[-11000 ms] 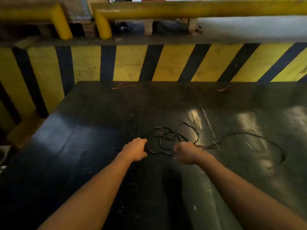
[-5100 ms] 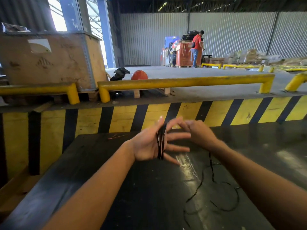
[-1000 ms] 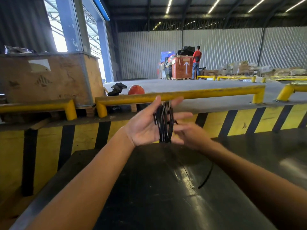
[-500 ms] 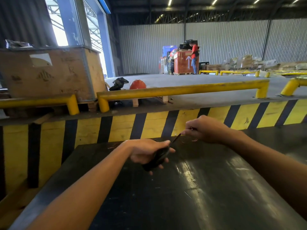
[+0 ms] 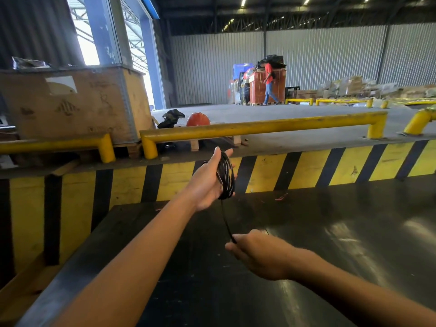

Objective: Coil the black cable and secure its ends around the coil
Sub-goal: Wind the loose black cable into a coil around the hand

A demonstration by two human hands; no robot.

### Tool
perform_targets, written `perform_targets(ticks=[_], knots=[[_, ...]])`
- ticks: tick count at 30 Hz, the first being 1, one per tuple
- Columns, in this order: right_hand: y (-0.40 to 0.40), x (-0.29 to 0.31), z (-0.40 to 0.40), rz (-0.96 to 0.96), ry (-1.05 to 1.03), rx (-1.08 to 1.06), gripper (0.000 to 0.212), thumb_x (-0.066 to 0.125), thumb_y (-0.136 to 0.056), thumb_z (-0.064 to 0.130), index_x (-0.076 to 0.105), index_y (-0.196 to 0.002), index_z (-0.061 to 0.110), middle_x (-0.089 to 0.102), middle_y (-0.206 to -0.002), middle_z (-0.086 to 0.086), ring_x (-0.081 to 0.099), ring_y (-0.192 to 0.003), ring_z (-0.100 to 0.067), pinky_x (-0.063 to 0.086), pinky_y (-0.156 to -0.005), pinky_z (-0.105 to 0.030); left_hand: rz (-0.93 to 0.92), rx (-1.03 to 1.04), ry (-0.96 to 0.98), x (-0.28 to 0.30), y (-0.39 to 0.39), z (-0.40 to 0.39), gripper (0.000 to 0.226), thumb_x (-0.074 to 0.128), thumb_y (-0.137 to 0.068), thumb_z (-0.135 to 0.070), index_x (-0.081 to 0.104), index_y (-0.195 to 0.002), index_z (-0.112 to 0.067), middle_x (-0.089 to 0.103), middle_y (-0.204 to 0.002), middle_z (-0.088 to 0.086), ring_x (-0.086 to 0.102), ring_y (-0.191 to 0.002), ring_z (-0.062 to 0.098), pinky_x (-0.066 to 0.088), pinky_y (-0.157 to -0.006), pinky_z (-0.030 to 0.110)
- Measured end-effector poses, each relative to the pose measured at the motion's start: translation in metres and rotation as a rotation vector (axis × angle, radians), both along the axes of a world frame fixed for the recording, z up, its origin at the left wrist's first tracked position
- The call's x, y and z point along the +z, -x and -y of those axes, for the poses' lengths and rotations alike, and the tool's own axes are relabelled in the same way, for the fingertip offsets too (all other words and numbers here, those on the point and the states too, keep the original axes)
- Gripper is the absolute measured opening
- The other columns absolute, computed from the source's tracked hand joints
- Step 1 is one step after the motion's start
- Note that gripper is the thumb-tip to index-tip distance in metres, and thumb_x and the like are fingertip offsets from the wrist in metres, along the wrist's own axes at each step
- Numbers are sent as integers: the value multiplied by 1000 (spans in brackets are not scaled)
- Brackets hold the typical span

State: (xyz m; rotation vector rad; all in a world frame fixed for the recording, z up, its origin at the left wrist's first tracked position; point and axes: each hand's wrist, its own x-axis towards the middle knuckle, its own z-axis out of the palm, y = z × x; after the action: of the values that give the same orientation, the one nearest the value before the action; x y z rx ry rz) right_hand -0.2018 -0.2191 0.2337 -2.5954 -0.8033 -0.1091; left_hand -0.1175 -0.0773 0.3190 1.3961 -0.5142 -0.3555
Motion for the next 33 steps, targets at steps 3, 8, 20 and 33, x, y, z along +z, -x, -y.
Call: perform_targets(ticks=[3,8,20,33], knots=[[1,38,12,-10,80,-28,25,35,-98,41,46,-76,33,52,-65,8,51,-55,-2,40,-57,-20,27,-10,-321,-16,-7,-14,55,24,-97,-54,28,-147,-31,37,-145,11,50,-118,21,43,-89,41],[-11,84,40,92,189,30,27,44,-97,33,60,-81,19,53,-66,10,51,-58,-1,39,-59,-13,-83,-323,-594,-38,5,-17,59,27,-93,-58,29,-144,-28,45,-138,10,61,-109,24,48,-93,44],[-10,21,51,-493,-1076,70,38,58,-86,35,60,-106,3,69,-96,-10,63,-95,-25,48,-91,-42,-148,-688,-213,-34,42,1,62,23,-94,-61,60,-81,-13,47,-43,-7,42,-35,7,49,-55,24],[13,8,25,-406,-1384,-220,34,54,-88,35,66,-102,6,66,-94,-14,61,-91,-28,45,-91,-45,-82,-242,-188,-39,53,11,58,36,-91,-62,55,-60,-17,38,-39,-7,35,-33,9,47,-50,23]])
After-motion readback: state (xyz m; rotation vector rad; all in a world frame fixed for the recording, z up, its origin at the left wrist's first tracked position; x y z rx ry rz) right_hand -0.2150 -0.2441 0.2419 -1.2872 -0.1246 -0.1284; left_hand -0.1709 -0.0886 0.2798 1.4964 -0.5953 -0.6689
